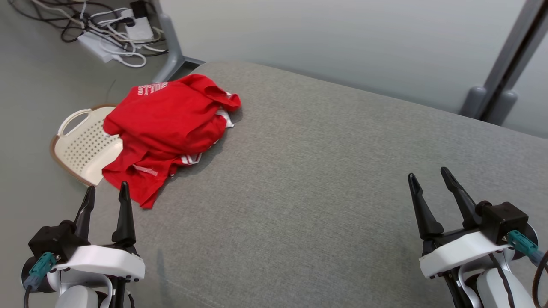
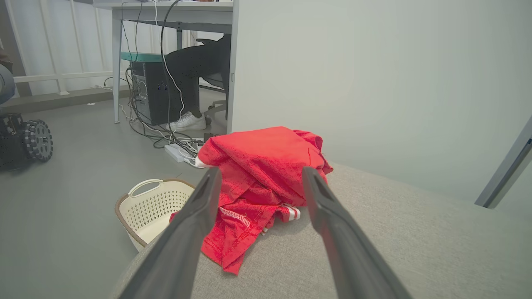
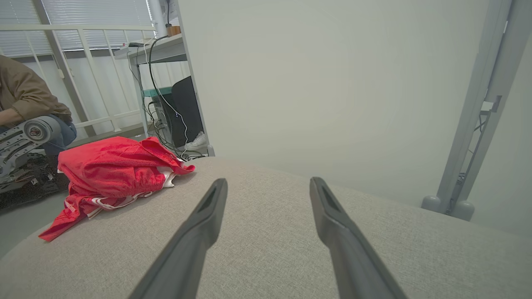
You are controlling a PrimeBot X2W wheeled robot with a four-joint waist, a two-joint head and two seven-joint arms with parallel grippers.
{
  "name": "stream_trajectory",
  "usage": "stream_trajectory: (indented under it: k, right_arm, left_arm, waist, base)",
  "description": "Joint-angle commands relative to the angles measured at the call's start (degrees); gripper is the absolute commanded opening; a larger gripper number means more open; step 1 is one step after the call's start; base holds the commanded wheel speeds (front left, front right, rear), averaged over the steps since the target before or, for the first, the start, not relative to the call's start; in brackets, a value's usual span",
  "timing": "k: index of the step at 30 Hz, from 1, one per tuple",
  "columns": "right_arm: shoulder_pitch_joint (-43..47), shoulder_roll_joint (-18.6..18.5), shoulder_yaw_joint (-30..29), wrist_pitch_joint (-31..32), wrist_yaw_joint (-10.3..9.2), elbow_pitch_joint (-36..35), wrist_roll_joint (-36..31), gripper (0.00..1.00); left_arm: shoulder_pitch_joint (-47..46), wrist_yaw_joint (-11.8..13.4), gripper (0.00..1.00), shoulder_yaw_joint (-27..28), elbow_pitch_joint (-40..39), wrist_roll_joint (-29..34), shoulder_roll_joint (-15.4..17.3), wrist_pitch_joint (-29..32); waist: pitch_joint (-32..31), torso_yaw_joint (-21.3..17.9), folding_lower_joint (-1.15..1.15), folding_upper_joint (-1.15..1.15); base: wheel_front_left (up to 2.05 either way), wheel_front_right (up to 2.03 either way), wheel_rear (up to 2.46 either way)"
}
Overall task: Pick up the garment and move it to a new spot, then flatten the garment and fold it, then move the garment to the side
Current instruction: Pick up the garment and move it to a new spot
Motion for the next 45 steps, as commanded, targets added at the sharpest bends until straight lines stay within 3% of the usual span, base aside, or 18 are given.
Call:
stream_trajectory:
  k: [1, 21, 30, 36, 45]
  right_arm:
    - [-0.7, -0.4, -0.2, 0.0, 0.11, -0.4, 0.1, 1.00]
    - [-1.2, -1.0, -0.7, 0.3, 0.11, -0.8, -0.9, 1.00]
    - [-3.4, -2.3, -0.5, 1.9, 0.11, -2.8, -1.7, 1.00]
    - [-5.2, -3.0, -0.2, 2.9, 0.11, -4.0, -2.0, 1.00]
    - [-7.0, -3.7, -0.7, 3.3, 0.11, -4.8, -2.3, 1.00]
  left_arm:
    - [0.5, -0.2, 1.00, 0.5, -0.4, -0.2, 0.1, -0.1]
    - [-1.6, -0.8, 1.00, 2.3, -0.5, 0.8, -1.3, -0.1]
    - [-9.5, -0.8, 1.00, 1.9, -2.0, 0.5, -2.8, -0.1]
    - [-18.5, -1.7, 1.00, -0.4, 5.0, -0.4, -2.2, 0.6]
    - [-29.5, -2.5, 1.00, -2.3, 24.6, -1.1, 0.7, 4.2]
  waist:
    - [0.6, 1.8, 0.00, 0.00]
    - [1.8, 3.7, 0.00, 0.00]
    - [6.5, 1.9, 0.00, 0.00]
    - [10.5, -1.5, 0.00, 0.00]
    - [15.9, -5.4, 0.00, 0.00]
  base:
    - [0.00, 0.00, 0.00]
    - [0.00, 0.00, 0.00]
    - [0.00, 0.00, 0.00]
    - [0.00, 0.00, 0.00]
    - [0.00, 0.00, 0.00]
